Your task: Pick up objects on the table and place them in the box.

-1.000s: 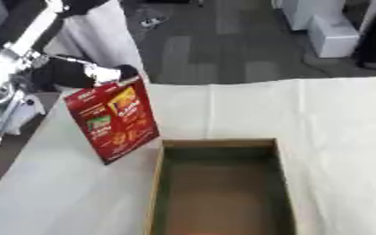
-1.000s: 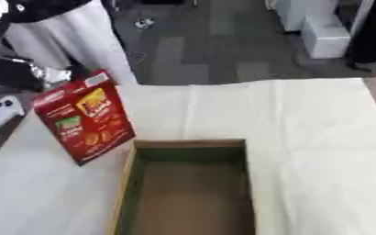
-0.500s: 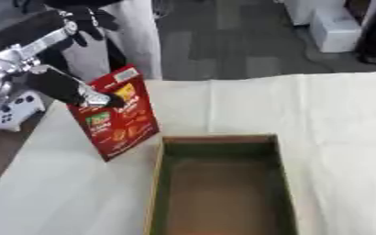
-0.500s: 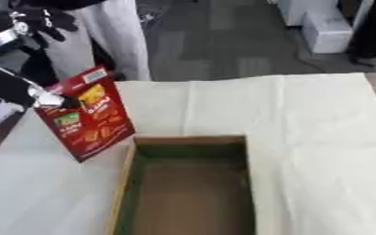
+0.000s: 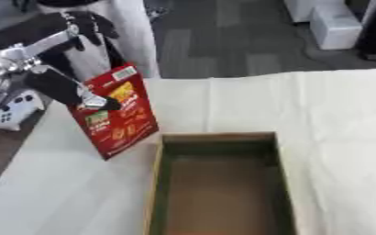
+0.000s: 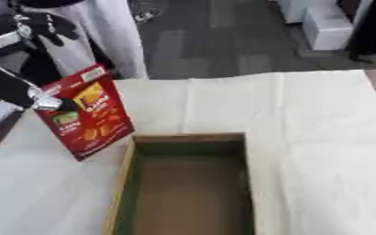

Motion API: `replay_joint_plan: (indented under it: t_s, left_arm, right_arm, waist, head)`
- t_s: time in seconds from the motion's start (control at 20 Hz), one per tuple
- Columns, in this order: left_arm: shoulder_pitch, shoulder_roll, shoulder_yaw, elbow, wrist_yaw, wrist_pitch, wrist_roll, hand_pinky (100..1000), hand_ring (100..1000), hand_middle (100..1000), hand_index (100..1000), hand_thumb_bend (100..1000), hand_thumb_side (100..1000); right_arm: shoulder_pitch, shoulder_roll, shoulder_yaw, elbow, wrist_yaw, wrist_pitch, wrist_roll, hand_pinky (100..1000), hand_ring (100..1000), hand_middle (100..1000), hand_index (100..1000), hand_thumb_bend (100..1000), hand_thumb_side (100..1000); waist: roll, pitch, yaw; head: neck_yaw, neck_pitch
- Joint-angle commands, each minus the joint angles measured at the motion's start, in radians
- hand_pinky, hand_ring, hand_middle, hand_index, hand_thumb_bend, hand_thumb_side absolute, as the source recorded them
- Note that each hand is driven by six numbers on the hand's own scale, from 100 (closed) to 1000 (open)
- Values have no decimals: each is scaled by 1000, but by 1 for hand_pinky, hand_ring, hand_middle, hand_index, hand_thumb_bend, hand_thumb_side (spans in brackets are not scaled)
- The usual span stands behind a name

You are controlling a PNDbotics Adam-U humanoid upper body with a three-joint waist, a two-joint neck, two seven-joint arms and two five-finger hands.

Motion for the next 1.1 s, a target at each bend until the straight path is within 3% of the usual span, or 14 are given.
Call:
replay_joint_plan:
  t_s: [0.05,1.1]
  left_arm:
    - [-15,40,4,11,-19,-3,-9,657,772,885,869,943,425]
    - [-9,23,-19,111,-80,-59,-90,656,770,879,872,835,573]
  right_arm:
    - [-8,-23,-2,-13,-6,1,5,534,726,792,775,100,681]
    - [-6,-26,-5,-13,-11,0,11,532,725,793,777,100,680]
  waist:
    - [0,-10,-1]
    - [2,-1,-8]
  head:
    - [5,4]
    - [5,11]
